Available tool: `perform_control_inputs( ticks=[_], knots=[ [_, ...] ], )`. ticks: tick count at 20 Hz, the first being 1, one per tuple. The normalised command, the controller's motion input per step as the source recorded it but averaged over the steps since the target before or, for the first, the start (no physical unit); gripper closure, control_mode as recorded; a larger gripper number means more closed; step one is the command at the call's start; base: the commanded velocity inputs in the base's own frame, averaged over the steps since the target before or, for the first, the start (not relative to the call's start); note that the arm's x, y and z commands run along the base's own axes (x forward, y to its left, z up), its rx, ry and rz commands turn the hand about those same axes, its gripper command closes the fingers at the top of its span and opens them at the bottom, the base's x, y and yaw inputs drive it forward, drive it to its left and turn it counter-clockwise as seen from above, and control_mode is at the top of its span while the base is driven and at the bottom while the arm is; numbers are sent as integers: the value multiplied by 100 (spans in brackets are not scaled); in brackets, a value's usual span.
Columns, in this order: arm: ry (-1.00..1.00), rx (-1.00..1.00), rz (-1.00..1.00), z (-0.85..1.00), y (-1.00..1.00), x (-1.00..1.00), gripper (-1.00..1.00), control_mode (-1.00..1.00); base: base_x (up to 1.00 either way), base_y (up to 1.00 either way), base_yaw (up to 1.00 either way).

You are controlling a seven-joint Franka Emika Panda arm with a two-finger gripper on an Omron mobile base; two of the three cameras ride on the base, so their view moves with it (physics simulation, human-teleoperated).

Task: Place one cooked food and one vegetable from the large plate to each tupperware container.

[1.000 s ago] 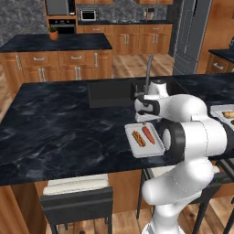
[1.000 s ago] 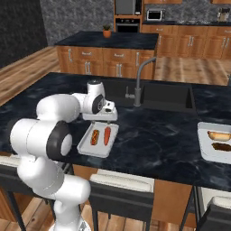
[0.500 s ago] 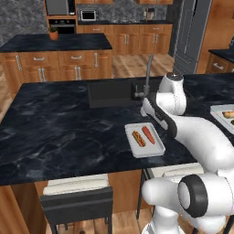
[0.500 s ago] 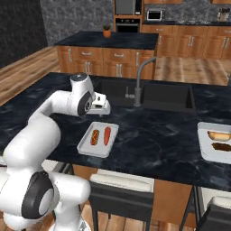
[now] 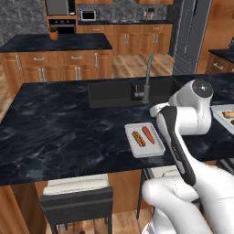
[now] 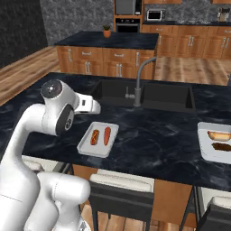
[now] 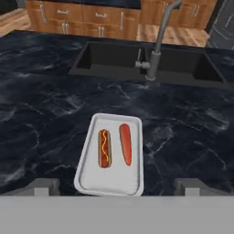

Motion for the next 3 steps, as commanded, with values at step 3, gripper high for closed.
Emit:
perform_control_inputs(
  ticks=[3],
  knots=[
    [-24, 3, 0, 45, 14, -89, -100, -100, 0, 0, 0]
  ],
)
